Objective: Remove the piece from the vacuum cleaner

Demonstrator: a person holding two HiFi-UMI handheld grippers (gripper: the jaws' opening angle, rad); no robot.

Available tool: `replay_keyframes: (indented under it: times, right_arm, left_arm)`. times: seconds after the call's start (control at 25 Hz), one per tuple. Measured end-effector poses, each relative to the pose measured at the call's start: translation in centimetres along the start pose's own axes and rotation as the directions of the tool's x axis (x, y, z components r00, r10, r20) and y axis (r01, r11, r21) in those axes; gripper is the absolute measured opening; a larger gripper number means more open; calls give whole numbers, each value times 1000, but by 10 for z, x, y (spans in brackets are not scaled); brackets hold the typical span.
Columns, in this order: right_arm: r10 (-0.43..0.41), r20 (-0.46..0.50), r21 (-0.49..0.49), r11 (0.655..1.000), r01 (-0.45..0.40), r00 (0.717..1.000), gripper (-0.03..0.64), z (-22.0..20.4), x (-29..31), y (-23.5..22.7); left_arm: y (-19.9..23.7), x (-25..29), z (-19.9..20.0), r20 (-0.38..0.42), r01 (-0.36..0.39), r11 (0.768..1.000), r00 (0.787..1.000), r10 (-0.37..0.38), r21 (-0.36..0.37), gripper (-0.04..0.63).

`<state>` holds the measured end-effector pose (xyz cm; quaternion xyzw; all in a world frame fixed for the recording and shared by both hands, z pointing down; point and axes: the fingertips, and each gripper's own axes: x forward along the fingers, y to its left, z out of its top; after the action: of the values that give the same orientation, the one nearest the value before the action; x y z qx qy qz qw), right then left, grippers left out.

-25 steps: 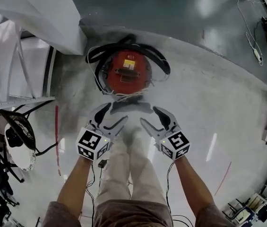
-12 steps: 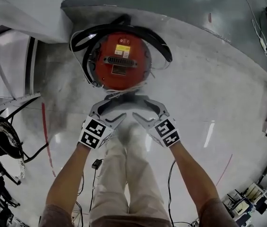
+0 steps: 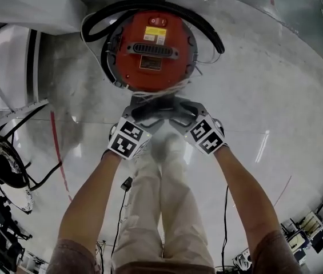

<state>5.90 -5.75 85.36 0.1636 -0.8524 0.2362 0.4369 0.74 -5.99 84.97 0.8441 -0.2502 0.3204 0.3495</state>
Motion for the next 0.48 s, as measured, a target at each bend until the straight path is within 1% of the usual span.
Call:
replay_keyframes:
  times: [0.08,0.16,0.28,0.36,0.48]
  right_arm:
    - [19,-36,-9,1000,-20,999,237,-9,6,2]
    - [23,-46,-11,1000,-24,999,217,-11,8,2]
    - [33,-39,-20,999,-34,999,193,-6,9,4]
    - [41,-36,-5,999,-41,998,184,-6,8,6]
    - [40,-30,26,999,-39,999,165,-6,7,7]
  left_arm:
    - [0,3,-2,-25,-3,1000,1000,4,26,245]
    - [-2,3,-2,-42,5,999,999,-4,42,243]
    - [-6,3,-1,-50,22,998,999,-19,57,215]
    - [-8,3,-2,-50,28,998,998,-26,57,187]
    - [-8,1,-1,-44,27,999,999,-25,46,186]
